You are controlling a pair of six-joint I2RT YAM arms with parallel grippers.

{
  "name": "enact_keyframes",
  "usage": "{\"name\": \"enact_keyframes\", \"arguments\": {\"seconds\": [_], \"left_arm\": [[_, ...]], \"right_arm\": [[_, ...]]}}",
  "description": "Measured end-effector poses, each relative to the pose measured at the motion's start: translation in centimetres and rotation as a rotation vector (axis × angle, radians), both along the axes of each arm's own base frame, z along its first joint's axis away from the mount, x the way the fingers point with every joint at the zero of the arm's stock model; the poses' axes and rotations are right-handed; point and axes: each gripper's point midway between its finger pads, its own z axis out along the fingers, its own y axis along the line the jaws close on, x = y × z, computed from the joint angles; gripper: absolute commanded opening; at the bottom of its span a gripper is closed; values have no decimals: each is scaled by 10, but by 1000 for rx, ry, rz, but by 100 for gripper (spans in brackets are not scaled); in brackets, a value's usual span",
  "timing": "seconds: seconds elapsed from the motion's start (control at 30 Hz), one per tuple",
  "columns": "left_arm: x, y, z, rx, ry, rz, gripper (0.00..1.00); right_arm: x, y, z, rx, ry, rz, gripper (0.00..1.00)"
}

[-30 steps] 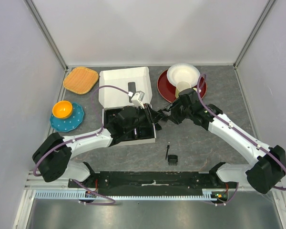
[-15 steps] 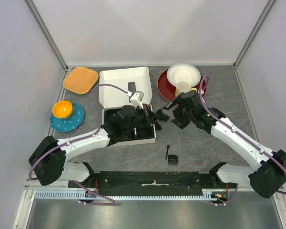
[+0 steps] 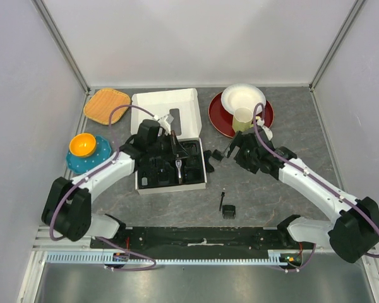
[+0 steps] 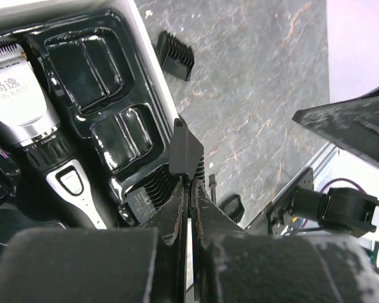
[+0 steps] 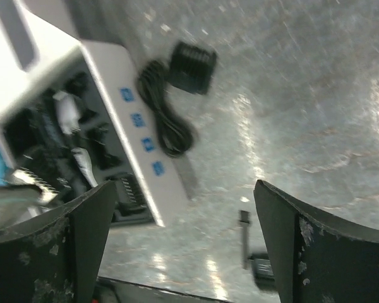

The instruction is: Sort the hair-cutting tools

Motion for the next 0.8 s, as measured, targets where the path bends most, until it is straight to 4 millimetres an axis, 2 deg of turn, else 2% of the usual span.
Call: {"name": "enact_keyframes", "arguments": {"seconds": [0.13, 0.23, 0.6, 0.8], "left_arm": [[2, 4, -15, 34, 103, -62, 2], [4, 4, -25, 36, 167, -91, 2], [7, -3, -59, 67, 313, -164, 2], [11, -4, -67, 65, 334, -182, 2]], "right_arm": [[-24, -7, -45, -47, 80, 64, 96], [-39, -12, -65, -61, 119, 90, 96], [-39, -8, -66, -61, 89, 154, 96], [-43, -9, -73, -72, 94, 176, 96]]}}
